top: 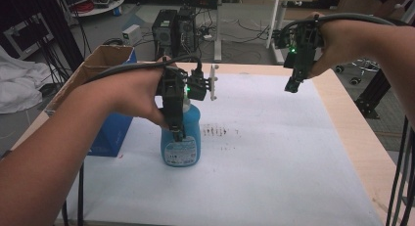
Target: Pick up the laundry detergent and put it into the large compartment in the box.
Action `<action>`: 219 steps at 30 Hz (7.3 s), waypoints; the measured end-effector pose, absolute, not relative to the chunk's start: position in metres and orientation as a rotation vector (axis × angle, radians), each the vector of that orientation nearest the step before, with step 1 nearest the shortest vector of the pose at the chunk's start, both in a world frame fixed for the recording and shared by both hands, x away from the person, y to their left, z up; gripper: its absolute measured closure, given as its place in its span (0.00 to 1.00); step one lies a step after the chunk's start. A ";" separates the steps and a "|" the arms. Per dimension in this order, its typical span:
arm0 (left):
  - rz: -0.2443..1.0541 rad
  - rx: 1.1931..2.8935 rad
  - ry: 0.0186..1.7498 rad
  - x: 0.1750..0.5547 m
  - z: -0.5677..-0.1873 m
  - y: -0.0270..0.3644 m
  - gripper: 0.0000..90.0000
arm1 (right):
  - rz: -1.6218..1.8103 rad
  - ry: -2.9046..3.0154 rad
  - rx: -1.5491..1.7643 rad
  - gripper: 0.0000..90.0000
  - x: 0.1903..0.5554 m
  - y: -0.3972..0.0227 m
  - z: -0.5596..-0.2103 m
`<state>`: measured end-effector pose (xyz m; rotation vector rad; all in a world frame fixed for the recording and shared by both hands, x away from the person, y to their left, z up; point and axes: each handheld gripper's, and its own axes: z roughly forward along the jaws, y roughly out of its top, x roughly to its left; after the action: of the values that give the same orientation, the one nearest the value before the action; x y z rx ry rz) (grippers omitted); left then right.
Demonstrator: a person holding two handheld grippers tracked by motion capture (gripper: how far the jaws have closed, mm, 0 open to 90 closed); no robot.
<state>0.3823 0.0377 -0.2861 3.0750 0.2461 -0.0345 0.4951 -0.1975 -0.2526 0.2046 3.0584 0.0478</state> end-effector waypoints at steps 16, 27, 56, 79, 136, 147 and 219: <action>-0.036 3.090 0.373 0.376 -0.219 0.055 0.45 | 0.046 3.056 0.190 0.13 0.490 -0.192 -0.250; -0.033 3.024 0.497 0.375 -0.184 0.084 0.45 | 0.044 3.060 0.170 0.12 0.491 -0.187 -0.252; 0.020 2.839 0.995 0.396 -0.114 0.161 0.45 | 0.020 3.064 0.149 0.13 0.492 -0.176 -0.262; 0.064 2.727 1.340 0.414 -0.108 0.229 0.45 | 0.013 3.068 0.148 0.13 0.492 -0.171 -0.265; 0.031 2.972 0.982 0.437 -0.271 0.243 0.44 | -0.015 3.079 0.163 0.12 0.494 -0.171 -0.273; 0.006 3.012 0.887 0.438 -0.289 0.242 0.44 | -0.023 3.082 0.177 0.12 0.495 -0.172 -0.275; 0.091 3.032 0.798 0.415 -0.207 0.234 0.21 | -0.004 3.095 0.178 0.13 0.496 -0.174 -0.277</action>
<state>0.4148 0.2342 -0.2074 3.0317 0.7978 0.0913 0.4955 -0.1739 -0.2773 0.1777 3.0946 -0.0044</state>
